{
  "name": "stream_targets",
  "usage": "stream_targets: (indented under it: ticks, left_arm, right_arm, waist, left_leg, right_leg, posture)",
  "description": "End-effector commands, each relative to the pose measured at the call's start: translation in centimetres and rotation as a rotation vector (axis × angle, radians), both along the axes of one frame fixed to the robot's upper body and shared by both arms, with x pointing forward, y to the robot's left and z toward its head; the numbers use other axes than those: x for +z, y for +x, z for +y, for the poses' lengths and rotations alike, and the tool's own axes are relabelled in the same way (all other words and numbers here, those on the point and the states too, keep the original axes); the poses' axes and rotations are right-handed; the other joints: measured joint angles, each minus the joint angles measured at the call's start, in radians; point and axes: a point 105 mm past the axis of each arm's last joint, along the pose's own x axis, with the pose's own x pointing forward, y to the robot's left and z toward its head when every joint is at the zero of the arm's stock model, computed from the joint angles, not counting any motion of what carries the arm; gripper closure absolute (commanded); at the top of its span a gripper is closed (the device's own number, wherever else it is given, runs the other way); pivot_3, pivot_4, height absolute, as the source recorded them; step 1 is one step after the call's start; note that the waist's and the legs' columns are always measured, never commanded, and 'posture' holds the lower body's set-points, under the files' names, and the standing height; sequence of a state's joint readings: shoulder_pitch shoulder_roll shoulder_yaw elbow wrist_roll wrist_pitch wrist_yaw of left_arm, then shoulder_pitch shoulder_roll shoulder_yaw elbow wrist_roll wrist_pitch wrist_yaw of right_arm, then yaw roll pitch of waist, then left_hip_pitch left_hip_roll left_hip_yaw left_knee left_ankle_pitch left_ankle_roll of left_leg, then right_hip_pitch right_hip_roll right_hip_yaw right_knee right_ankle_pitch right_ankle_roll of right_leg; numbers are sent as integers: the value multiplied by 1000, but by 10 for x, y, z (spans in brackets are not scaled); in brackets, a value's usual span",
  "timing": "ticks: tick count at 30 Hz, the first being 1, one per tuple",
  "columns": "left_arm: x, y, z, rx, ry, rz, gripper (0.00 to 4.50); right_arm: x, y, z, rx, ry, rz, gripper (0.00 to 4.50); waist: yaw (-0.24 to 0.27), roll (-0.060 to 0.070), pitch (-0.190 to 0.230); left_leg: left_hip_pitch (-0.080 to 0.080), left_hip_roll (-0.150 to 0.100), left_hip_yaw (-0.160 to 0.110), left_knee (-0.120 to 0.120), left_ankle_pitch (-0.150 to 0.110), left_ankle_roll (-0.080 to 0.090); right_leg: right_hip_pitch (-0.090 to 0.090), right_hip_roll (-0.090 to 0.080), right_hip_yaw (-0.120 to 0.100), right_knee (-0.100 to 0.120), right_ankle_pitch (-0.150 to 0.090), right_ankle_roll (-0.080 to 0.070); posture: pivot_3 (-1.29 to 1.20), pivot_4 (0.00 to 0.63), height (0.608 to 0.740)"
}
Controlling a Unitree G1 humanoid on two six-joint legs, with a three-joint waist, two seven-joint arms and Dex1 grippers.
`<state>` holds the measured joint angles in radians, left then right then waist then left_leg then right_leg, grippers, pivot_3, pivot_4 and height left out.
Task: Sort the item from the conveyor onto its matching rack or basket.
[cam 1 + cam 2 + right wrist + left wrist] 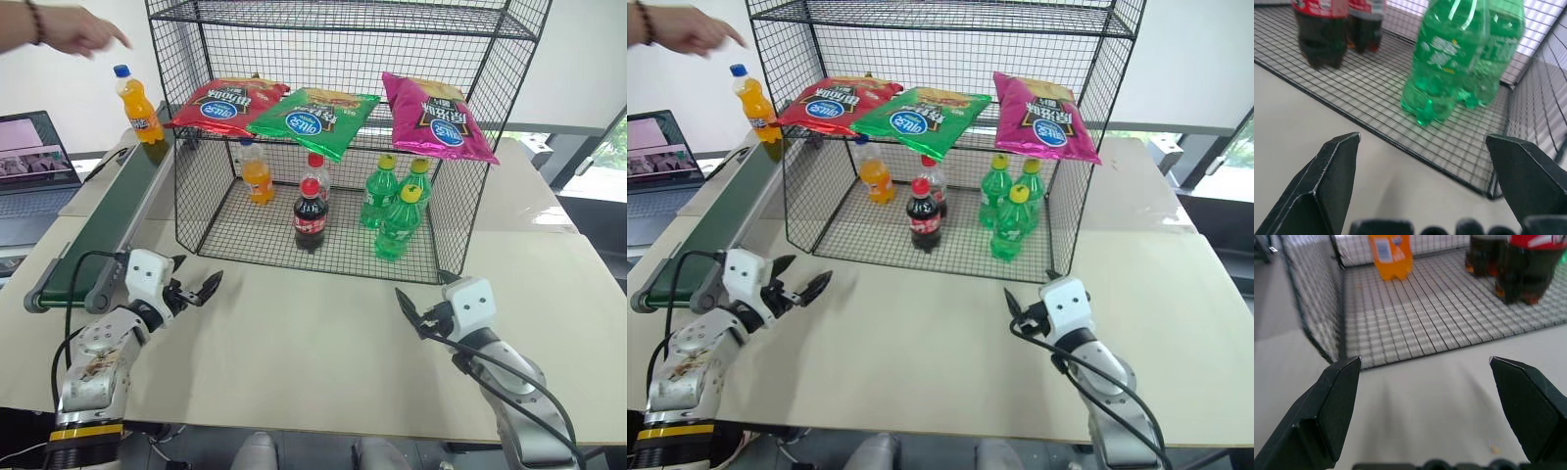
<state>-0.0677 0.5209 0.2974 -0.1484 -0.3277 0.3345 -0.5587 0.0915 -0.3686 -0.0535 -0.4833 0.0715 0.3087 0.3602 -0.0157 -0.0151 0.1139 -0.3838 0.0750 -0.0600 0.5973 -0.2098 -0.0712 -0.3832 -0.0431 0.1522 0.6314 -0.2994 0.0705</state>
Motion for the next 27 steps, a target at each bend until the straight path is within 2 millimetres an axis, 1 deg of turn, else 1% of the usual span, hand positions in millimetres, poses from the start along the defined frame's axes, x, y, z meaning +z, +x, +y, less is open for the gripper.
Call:
stream_targets:
  ticks: [1,4,6,9,10,12,15,17,19,24,27]
  left_arm:
    - [35,-13,9,70,-14,-114,28]
    - [47,-21,17,141,-33,-159,28]
    - [52,-23,21,173,-40,-174,28]
    - [68,-32,46,317,-62,-246,28]
    - [71,-36,57,366,-64,-261,28]
    - [72,-43,71,433,-69,-270,28]
    - [73,-48,87,502,-96,-274,28]
    - [71,-50,98,545,-112,-271,28]
    - [70,-51,107,580,-118,-267,28]
    - [71,-48,121,588,-127,-256,28]
    - [73,-46,124,572,-129,-254,28]
  right_arm:
    - [27,-1,14,168,26,-42,0]
    - [39,-3,26,311,41,-36,0]
    - [45,-3,32,368,54,-38,0]
    - [72,-7,55,578,86,-79,0]
    - [86,-7,65,649,92,-109,0]
    - [108,-8,82,765,115,-142,0]
    - [127,-10,95,862,117,-172,0]
    - [137,-10,102,907,112,-189,0]
    - [142,-9,107,934,107,-201,0]
    - [147,-12,115,999,108,-217,0]
    - [151,-16,119,1034,116,-230,0]
  waist:
    - [-2,0,0]
    - [-3,0,0]
    - [0,-1,0]
    - [-1,-1,1]
    - [-6,-2,2]
    - [-15,-2,2]
    - [-16,-2,2]
    - [-11,-2,2]
    - [-7,-2,2]
    - [-1,-2,2]
    - [-3,-2,2]
  left_leg:
    - [0,0,0,0,0,0]
    - [0,0,0,0,0,0]
    - [1,0,0,0,0,0]
    - [1,0,0,1,0,0]
    - [1,0,0,1,0,0]
    - [2,0,0,2,0,1]
    - [4,0,-1,1,-1,2]
    - [4,0,-2,1,-2,3]
    - [3,0,-2,2,-3,4]
    - [3,0,-2,2,-3,4]
    - [3,0,-2,2,-3,4]
  right_leg:
    - [0,0,0,0,0,0]
    - [0,0,0,0,0,0]
    - [1,0,0,0,0,0]
    - [2,0,0,0,0,0]
    - [2,0,0,0,0,0]
    - [3,0,0,1,0,0]
    - [5,0,-1,0,0,0]
    - [5,0,-1,-1,0,0]
    - [6,0,-2,-2,0,0]
    - [5,0,-2,-1,0,0]
    - [5,0,-2,-1,0,0]
  posture:
    - [0,150,740]
    - [0,150,740]
    - [0,150,740]
    - [0,150,740]
    - [0,150,740]
    - [0,150,740]
    - [0,150,740]
    - [0,150,740]
    - [0,150,740]
    - [0,150,740]
    - [0,150,740]
